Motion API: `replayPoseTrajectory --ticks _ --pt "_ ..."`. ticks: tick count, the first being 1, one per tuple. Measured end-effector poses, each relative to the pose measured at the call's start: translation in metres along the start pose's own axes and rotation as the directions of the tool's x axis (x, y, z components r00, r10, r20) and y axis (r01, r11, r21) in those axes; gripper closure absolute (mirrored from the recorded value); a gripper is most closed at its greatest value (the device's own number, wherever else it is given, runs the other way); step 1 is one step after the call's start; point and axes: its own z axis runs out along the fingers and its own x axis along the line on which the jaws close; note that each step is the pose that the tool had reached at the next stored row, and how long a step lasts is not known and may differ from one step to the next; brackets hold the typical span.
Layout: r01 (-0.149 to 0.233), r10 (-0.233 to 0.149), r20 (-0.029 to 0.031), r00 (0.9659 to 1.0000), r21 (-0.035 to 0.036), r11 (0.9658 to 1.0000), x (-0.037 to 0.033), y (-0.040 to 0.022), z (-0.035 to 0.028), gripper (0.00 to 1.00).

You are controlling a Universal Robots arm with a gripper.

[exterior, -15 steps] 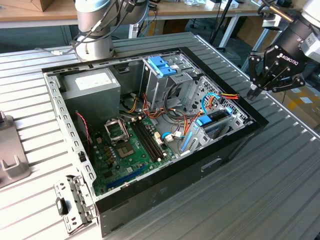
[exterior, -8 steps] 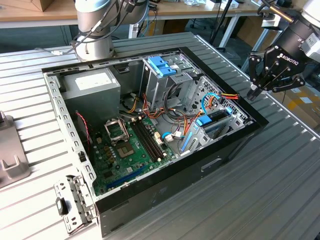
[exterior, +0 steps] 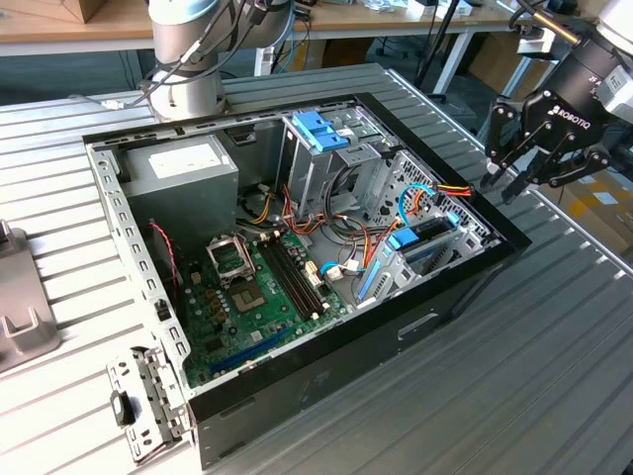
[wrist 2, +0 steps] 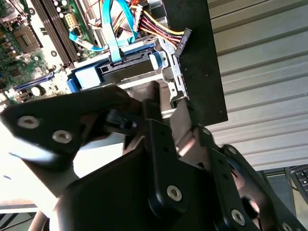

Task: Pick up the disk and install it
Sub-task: 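Insert the first disk wire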

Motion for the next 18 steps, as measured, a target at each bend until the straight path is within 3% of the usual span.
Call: replayPoseTrajectory --ticks 1,18 --pt "0.0 0.0 0.0 1.0 0.0 1.0 0.0 0.0 0.0 0.58" --pt "0.002 -0.002 -0.0001 1.0 -0.0003 1.0 0.0026 -0.0038 0.0023 0.58"
